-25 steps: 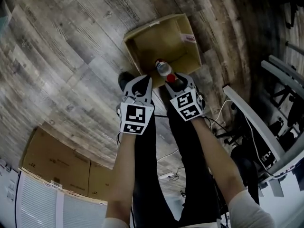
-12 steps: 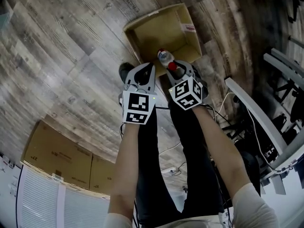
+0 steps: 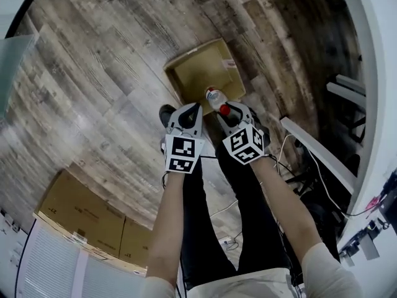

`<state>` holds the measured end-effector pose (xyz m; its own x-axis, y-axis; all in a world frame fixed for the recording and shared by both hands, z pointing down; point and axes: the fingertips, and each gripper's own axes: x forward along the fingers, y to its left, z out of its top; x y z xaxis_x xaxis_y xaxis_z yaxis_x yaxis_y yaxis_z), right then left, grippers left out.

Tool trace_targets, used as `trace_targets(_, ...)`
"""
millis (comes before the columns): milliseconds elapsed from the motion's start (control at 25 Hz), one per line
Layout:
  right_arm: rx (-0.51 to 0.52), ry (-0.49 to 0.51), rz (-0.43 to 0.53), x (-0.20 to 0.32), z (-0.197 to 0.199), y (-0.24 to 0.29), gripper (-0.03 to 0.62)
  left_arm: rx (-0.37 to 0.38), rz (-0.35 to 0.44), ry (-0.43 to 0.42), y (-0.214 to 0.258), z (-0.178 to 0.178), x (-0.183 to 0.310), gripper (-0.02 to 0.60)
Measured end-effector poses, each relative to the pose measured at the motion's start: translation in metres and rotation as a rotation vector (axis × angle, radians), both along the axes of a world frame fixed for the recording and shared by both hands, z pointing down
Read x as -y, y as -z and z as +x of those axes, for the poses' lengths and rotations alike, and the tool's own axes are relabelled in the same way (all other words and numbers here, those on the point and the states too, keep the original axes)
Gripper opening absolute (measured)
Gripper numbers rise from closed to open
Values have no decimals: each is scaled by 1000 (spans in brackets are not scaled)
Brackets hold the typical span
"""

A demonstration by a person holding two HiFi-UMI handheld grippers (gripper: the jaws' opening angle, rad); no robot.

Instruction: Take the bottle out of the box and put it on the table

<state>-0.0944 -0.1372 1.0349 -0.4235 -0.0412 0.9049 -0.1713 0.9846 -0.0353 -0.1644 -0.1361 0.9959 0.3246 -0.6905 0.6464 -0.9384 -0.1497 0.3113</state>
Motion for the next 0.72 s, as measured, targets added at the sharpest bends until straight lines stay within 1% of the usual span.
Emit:
trace_targets(120, 33, -8, 15, 11, -6, 32, 183, 10, 16, 5, 25, -1, 8, 12)
trace_targets(280, 66, -20, 7, 9, -4, 95, 181, 5, 15, 2, 74, 6, 0, 13)
trace_targets(400, 109, -28, 23, 23, -7, 138, 181, 12, 28, -10, 106, 8, 10, 12)
trace_targets(600, 165, -63, 36, 37, -2, 213, 181, -3, 16, -3, 161, 20, 11, 13)
trace_targets(720, 194, -78, 39, 44, 6, 258, 182, -5, 25, 3, 201, 32, 12, 12)
